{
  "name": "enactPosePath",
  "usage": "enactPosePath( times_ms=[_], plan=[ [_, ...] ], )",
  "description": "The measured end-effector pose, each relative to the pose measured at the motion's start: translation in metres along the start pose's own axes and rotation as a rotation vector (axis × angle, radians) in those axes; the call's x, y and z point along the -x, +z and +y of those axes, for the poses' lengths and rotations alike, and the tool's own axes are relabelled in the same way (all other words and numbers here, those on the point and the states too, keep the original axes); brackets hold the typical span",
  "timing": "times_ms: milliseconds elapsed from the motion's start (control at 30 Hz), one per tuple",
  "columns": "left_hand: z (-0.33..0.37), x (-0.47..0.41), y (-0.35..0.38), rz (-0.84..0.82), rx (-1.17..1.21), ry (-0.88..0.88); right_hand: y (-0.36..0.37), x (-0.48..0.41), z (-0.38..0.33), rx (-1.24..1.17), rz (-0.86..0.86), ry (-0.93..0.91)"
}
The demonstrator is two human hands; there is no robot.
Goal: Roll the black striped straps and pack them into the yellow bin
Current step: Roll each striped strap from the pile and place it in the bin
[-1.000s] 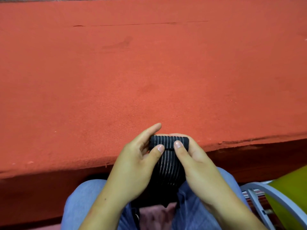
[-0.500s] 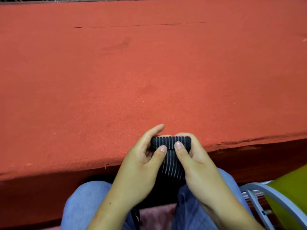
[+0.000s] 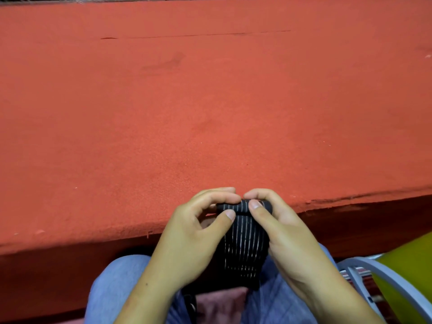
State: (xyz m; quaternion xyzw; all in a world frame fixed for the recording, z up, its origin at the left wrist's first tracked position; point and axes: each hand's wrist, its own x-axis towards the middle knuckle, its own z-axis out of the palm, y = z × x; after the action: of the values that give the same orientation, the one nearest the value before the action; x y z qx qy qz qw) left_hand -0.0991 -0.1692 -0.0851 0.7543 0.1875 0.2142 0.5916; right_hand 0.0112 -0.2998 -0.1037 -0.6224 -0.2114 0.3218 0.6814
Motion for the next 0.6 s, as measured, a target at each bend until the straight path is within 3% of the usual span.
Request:
enactPosePath(
  times_ms=[233,600],
  plan=[
    [0.0006,-0.0015,0.0021,0.024,0.144,-0.096,-0.001,0.0019,-0.0035,0.031,-0.028,0.015],
    [0.0008,-0.0018,0.0005,0.093,0.137,-0.024,0.005,0.0028,-0.0026,-0.077,0.0,0.069]
  ],
)
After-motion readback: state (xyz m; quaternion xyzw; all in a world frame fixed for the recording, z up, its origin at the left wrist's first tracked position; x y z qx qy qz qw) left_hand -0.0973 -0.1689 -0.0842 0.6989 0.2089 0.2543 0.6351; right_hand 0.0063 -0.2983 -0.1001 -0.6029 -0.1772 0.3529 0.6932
